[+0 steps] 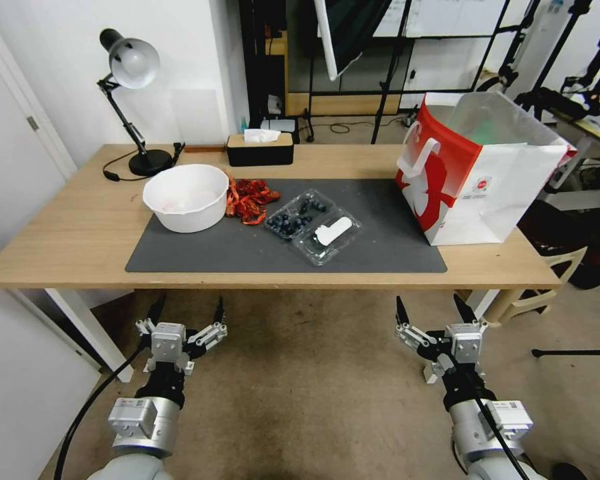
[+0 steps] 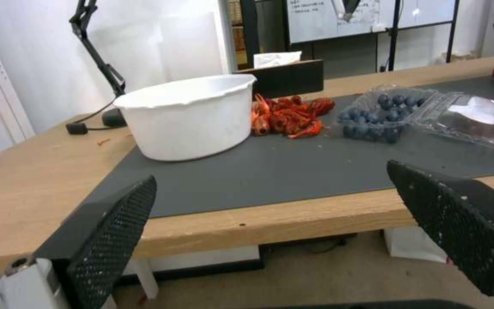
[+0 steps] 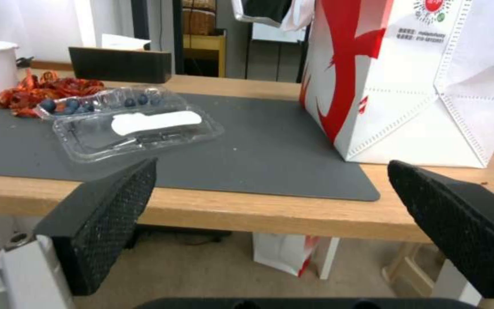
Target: Close the takeout container lid, then place the container into the takeout bag.
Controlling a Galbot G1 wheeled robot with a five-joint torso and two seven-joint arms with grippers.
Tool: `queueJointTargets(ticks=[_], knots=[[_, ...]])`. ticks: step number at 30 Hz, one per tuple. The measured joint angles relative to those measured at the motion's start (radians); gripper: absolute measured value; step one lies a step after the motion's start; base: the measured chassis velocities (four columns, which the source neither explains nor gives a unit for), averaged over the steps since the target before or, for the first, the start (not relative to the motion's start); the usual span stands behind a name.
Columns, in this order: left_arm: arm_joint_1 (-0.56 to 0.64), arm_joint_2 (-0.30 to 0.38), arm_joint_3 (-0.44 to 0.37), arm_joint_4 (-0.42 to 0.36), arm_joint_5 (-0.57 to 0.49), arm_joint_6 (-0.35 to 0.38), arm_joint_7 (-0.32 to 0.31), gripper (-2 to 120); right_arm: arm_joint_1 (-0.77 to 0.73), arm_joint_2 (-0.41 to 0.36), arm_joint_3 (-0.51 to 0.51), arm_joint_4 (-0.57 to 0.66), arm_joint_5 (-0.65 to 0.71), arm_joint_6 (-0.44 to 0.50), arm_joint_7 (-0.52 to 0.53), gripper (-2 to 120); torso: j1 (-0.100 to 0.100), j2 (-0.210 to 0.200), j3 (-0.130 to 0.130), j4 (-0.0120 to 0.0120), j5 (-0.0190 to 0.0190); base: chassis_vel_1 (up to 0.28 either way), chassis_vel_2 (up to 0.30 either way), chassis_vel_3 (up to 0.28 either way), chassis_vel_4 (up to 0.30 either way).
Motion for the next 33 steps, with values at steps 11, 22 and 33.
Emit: queueJointTargets(ticks=[11, 22, 33], knots=[[-0.038, 0.04, 0.086, -0.041, -0.147, 0.117, -0.108, 100, 0.014, 0.005, -0.02, -0.006, -0.018, -0.058, -0.037, 100, 0.0, 0.0, 0.0, -0.0005, -0.0007, 0.0, 0.0, 0.0, 0.0], [-0.085, 0.092, 0.195, -0.097, -0.325, 0.241, -0.229, 100, 0.077, 0.022, -0.093, -0.01, -0.101, -0.3, -0.194, 100, 0.0, 0.0, 0.0, 0.0001, 0.0, 0.0, 0.0, 0.0, 0.0], [-0.082, 0.092, 0.187, -0.098, -0.324, 0.241, -0.224, 100, 0.077, 0.02, -0.09, -0.008, -0.101, -0.299, -0.191, 100, 0.0, 0.0, 0.0, 0.0001, 0.0, 0.0, 0.0, 0.0, 0.0]])
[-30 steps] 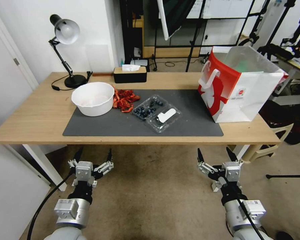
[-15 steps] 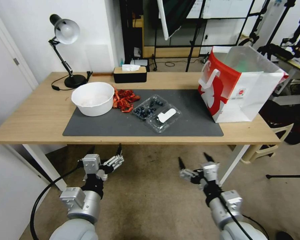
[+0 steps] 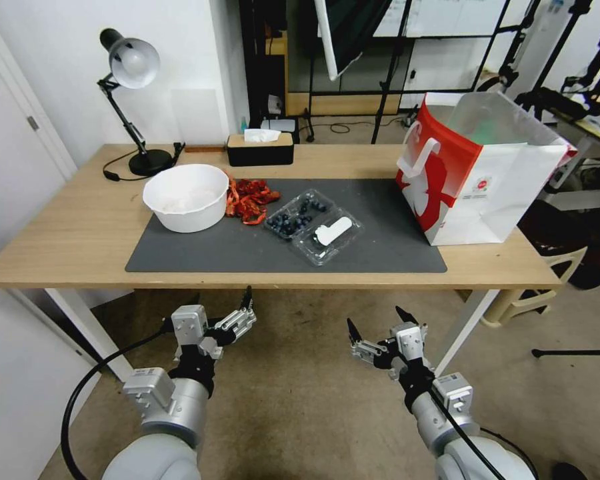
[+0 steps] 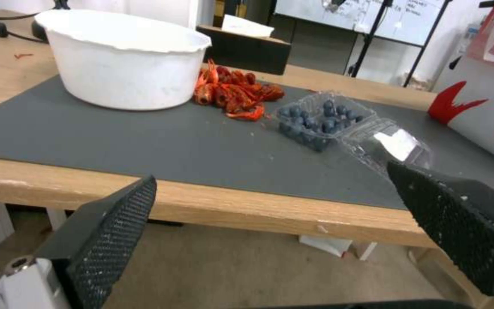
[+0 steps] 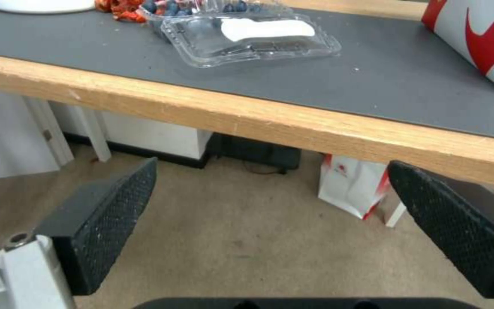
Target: Close the takeout container lid, then place the container into the takeout bag.
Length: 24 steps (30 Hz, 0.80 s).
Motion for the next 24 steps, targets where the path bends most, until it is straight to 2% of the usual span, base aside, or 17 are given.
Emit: queueJointTargets(ticks=[24], knots=[[-0.008, 0.0, -0.009, 0.017, 0.004, -0.009, 0.007, 100, 0.006, -0.005, 0.004, -0.011, -0.001, 0.004, 0.003, 100, 0.0, 0.0, 0.0, -0.0001, 0.0, 0.0, 0.0, 0.0, 0.0]])
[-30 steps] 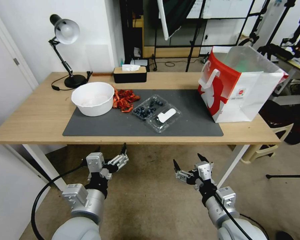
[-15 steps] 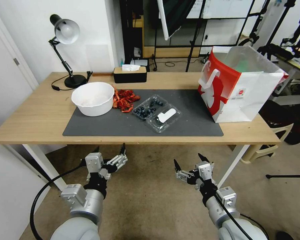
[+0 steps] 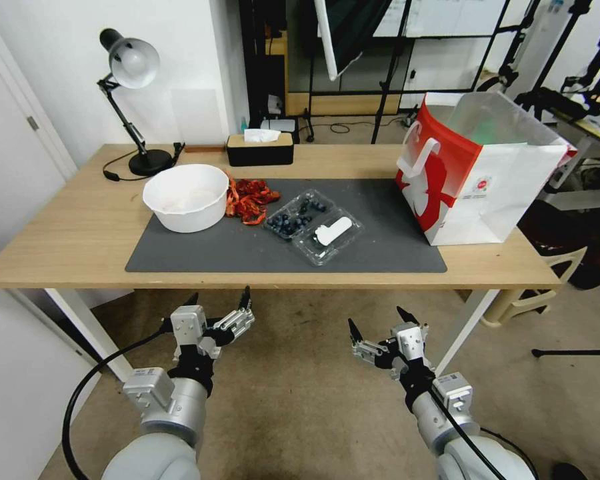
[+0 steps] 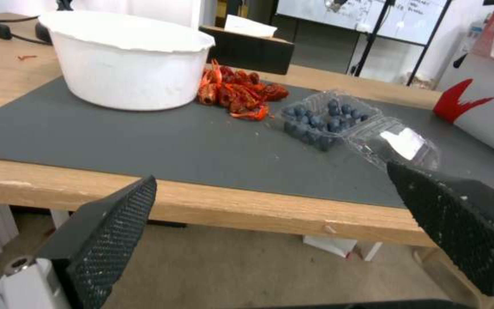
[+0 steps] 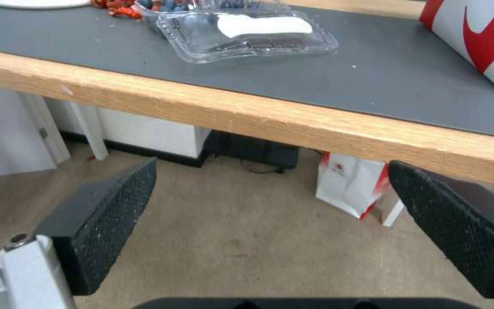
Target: Close the takeout container lid, then place the container into the takeout bag.
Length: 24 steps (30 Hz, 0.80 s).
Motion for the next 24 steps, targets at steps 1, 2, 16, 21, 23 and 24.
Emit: queueJointTargets(ticks=[1, 2, 16, 21, 23, 24], knots=[[-0.004, 0.002, 0.0, 0.004, -0.008, -0.002, 0.001, 100, 0.001, 0.0, 0.001, 0.0, 0.0, 0.0, 0.0, 100, 0.0, 0.0, 0.0, 0.0001, 0.0, 0.0, 0.0, 0.0, 0.0], [-0.011, 0.007, 0.0, 0.009, -0.028, -0.002, 0.002, 100, 0.002, 0.0, 0.002, -0.001, 0.0, 0.0, 0.0, 100, 0.0, 0.0, 0.0, 0.0, 0.0, 0.0, 0.0, 0.0, 0.0], [-0.107, 0.066, -0.015, 0.046, -0.379, 0.055, 0.055, 100, -0.001, 0.004, 0.009, -0.012, -0.006, -0.001, -0.011, 100, 0.0, 0.0, 0.0, 0.0001, 0.0, 0.0, 0.0, 0.0, 0.0], [-0.205, 0.107, -0.024, 0.06, -0.674, 0.121, 0.05, 100, -0.006, 0.006, 0.015, -0.013, -0.008, -0.001, -0.012, 100, 0.0, 0.0, 0.0, 0.0, 0.0, 0.0, 0.0, 0.0, 0.0], [-0.263, 0.122, -0.024, 0.076, -0.808, 0.154, 0.029, 100, -0.011, 0.006, 0.021, -0.013, -0.008, -0.001, -0.012, 100, 0.0, 0.0, 0.0, -0.0001, 0.0, 0.0, 0.0, 0.0, 0.0], [-0.263, 0.122, -0.024, 0.076, -0.808, 0.154, 0.029, 100, -0.011, 0.006, 0.021, -0.013, -0.008, -0.001, -0.012, 100, 0.0, 0.0, 0.0, -0.0001, 0.0, 0.0, 0.0, 0.0, 0.0]])
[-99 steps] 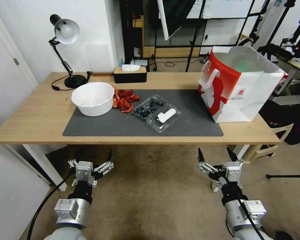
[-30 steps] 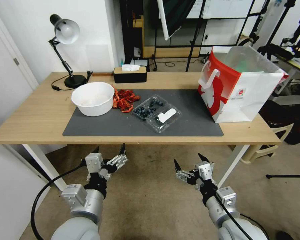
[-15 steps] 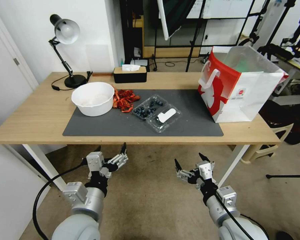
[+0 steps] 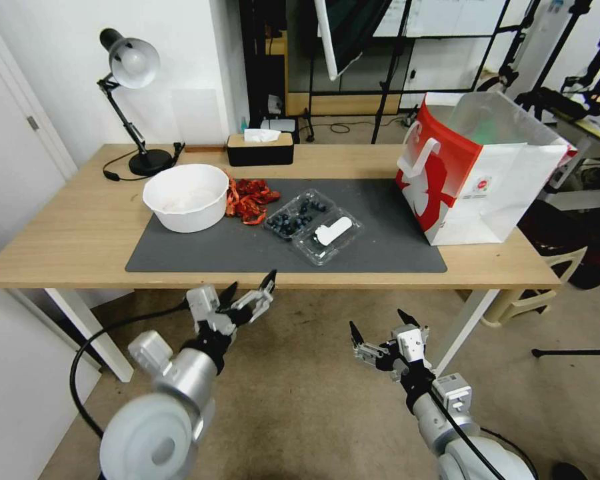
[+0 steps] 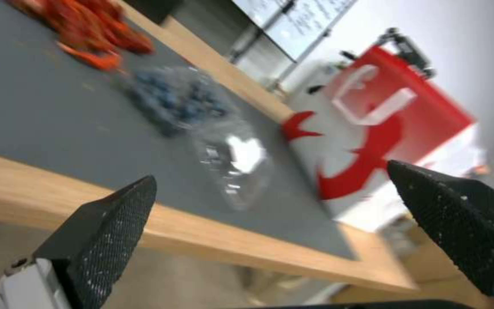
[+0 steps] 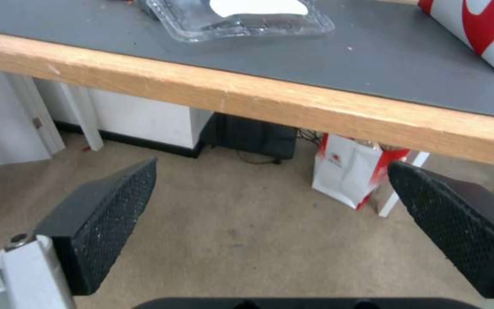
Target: Close the takeout container lid, then place the container into the takeout bag.
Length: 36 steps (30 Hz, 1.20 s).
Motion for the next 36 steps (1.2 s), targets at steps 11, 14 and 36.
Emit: queueJointTargets(ticks=[11, 14, 36], knots=[[-0.193, 0.025, 0.005, 0.09, -0.33, 0.111, -0.218, 100, 0.022, -0.003, 0.003, -0.028, 0.005, -0.007, -0.003, 100, 0.0, 0.0, 0.0, 0.0001, 0.0, 0.0, 0.0, 0.0, 0.0], [-0.271, 0.034, 0.017, 0.139, -0.407, 0.118, -0.262, 100, 0.024, 0.001, 0.002, -0.035, 0.005, -0.007, -0.005, 100, 0.0, 0.0, 0.0, 0.0002, 0.0, 0.0, 0.0, 0.0, 0.0], [-0.578, 0.013, 0.114, 0.396, -0.533, 0.163, -0.329, 100, 0.03, 0.004, 0.013, -0.057, 0.003, -0.008, -0.011, 100, 0.0, 0.0, 0.0, 0.0001, 0.0, 0.0, 0.0, 0.0, 0.0]])
